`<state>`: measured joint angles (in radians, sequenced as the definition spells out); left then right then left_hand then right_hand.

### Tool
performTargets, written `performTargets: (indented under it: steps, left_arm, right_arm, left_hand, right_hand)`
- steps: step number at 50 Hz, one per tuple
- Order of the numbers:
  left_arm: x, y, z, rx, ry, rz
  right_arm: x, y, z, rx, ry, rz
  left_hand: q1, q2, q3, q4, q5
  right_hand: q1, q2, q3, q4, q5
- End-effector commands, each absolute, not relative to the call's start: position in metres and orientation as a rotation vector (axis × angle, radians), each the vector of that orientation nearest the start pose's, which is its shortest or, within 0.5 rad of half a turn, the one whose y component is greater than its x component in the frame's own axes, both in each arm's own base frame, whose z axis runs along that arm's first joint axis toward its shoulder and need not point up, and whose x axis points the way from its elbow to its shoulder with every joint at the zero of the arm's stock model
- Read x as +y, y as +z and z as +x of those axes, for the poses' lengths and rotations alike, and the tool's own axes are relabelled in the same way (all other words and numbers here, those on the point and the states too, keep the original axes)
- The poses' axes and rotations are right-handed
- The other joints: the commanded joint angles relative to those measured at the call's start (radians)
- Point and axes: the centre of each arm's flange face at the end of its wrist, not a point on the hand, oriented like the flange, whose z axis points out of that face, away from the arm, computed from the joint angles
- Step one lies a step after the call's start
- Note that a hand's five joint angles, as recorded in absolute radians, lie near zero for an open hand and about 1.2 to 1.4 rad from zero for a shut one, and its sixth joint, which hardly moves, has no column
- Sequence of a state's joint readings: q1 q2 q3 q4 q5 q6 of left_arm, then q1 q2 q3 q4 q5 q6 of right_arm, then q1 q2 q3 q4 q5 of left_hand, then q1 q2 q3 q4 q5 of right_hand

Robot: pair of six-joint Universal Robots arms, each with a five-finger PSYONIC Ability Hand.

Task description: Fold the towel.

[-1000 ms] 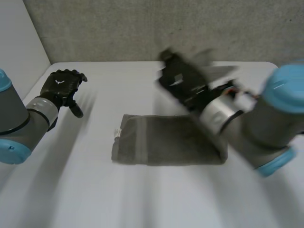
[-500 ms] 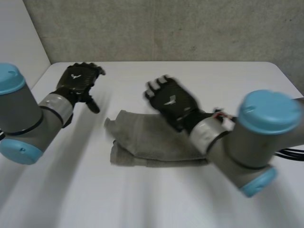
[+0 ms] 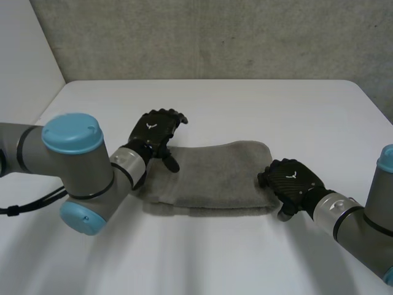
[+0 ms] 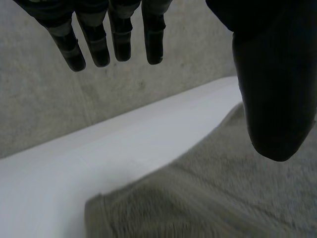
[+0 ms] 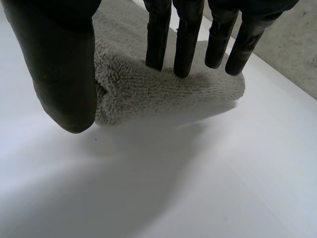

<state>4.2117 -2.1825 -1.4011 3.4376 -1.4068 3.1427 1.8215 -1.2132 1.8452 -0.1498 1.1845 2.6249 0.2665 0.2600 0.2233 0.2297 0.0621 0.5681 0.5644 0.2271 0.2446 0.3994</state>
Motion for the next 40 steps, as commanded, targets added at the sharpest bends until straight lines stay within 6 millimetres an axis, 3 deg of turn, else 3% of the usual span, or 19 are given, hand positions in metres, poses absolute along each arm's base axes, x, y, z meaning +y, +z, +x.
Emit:
performTargets:
  steps: [1,3,4,5,9,14,17,21,22,23,25,26,28,29,31,34,38,39,40]
  left_arm:
    - [-0.289,0.162,-0.320,2.646,-2.241,0.818]
    - [-0.288,0.174,-0.315,2.618,-2.271,0.792]
    - [-0.288,0.174,-0.315,2.618,-2.272,0.792]
    - [-0.286,0.185,-0.312,2.593,-2.304,0.780]
    - [-0.283,0.199,-0.304,2.566,-2.340,0.748]
    - [-0.282,0.227,-0.280,2.488,-2.406,0.658]
    - [-0.283,0.232,-0.274,2.469,-2.420,0.630]
    - [-0.291,0.247,-0.253,2.402,-2.453,0.537]
    - [-0.294,0.250,-0.246,2.389,-2.455,0.509]
    - [-0.294,0.250,-0.246,2.389,-2.455,0.508]
    - [-0.300,0.250,-0.237,2.387,-2.449,0.442]
    - [-0.300,0.250,-0.237,2.387,-2.449,0.441]
    - [-0.305,0.249,-0.228,2.393,-2.437,0.336]
    - [-0.305,0.249,-0.228,2.393,-2.437,0.335]
    - [-0.308,0.247,-0.223,2.402,-2.425,0.260]
    - [-0.310,0.245,-0.221,2.401,-2.416,0.224]
    - [-0.309,0.244,-0.222,2.405,-2.412,0.226]
    - [-0.308,0.244,-0.223,2.409,-2.411,0.230]
    - [-0.308,0.244,-0.223,2.409,-2.411,0.230]
  right_arm:
    - [-0.250,0.123,0.236,2.181,-1.570,-1.250]
    - [-0.252,0.123,0.236,2.166,-1.595,-1.297]
    - [-0.252,0.123,0.236,2.166,-1.595,-1.297]
    - [-0.255,0.126,0.235,2.156,-1.621,-1.320]
    - [-0.261,0.144,0.233,2.112,-1.720,-1.366]
    - [-0.269,0.193,0.241,1.921,-1.979,-1.507]
    - [-0.269,0.202,0.246,1.847,-2.020,-1.570]
    - [-0.242,0.216,0.291,1.490,-2.069,-1.793]
    - [-0.232,0.216,0.308,1.386,-2.066,-1.854]
    - [-0.232,0.216,0.308,1.385,-2.066,-1.854]
    - [-0.209,0.206,0.341,1.196,-2.014,-1.950]
    - [-0.209,0.206,0.341,1.195,-2.014,-1.951]
    - [-0.182,0.193,0.371,1.019,-1.972,-2.014]
    - [-0.182,0.192,0.371,1.018,-1.972,-2.015]
    - [-0.160,0.172,0.396,0.870,-1.915,-2.052]
    - [-0.147,0.145,0.410,0.840,-1.827,-2.083]
    - [-0.143,0.125,0.413,0.846,-1.772,-2.113]
    - [-0.142,0.121,0.412,0.855,-1.764,-2.122]
    - [-0.142,0.121,0.412,0.855,-1.764,-2.122]
  left_hand:
    - [-0.024,-0.017,-0.049,-0.055,0.006]
    - [-0.027,-0.020,-0.049,-0.055,0.003]
    - [-0.027,-0.020,-0.049,-0.055,0.003]
    - [-0.027,-0.020,-0.049,-0.055,0.003]
    - [-0.027,-0.020,-0.049,-0.055,0.003]
    - [-0.035,-0.029,-0.049,-0.055,-0.005]
    - [-0.035,-0.029,-0.049,-0.055,-0.005]
    - [-0.041,-0.035,-0.049,-0.055,-0.011]
    - [-0.041,-0.035,-0.049,-0.055,-0.011]
    - [-0.041,-0.035,-0.049,-0.055,-0.011]
    - [-0.041,-0.035,-0.049,-0.055,-0.011]
    - [-0.041,-0.035,-0.049,-0.055,-0.011]
    - [-0.041,-0.035,-0.049,-0.055,-0.011]
    - [-0.041,-0.035,-0.049,-0.055,-0.011]
    - [-0.041,-0.035,-0.049,-0.055,-0.011]
    - [-0.047,-0.041,-0.049,-0.055,-0.017]
    - [-0.047,-0.041,-0.049,-0.055,-0.017]
    - [-0.047,-0.041,-0.049,-0.055,-0.017]
    - [-0.047,-0.041,-0.049,-0.055,-0.017]
  right_hand:
    - [0.133,0.137,-0.053,-0.070,0.128]
    - [0.612,0.616,-0.053,-0.070,0.607]
    - [0.615,0.619,-0.053,-0.070,0.609]
    - [0.826,0.830,-0.053,-0.070,0.820]
    - [0.828,0.832,-0.053,-0.070,0.822]
    - [0.828,0.832,-0.053,-0.070,0.822]
    - [0.828,0.832,-0.053,-0.070,0.822]
    - [0.828,0.832,-0.053,-0.070,0.822]
    - [0.828,0.832,-0.053,-0.070,0.822]
    - [0.828,0.832,-0.053,-0.070,0.822]
    - [0.828,0.832,-0.053,-0.070,0.822]
    - [0.828,0.832,-0.053,-0.070,0.822]
    - [0.828,0.832,-0.053,-0.070,0.822]
    - [0.828,0.832,-0.053,-0.070,0.822]
    - [0.828,0.832,-0.053,-0.070,0.822]
    - [0.828,0.832,-0.053,-0.070,0.822]
    - [0.828,0.832,-0.053,-0.070,0.822]
    - [0.318,0.321,-0.053,-0.070,0.312]
    - [0.312,0.316,-0.053,-0.070,0.307]
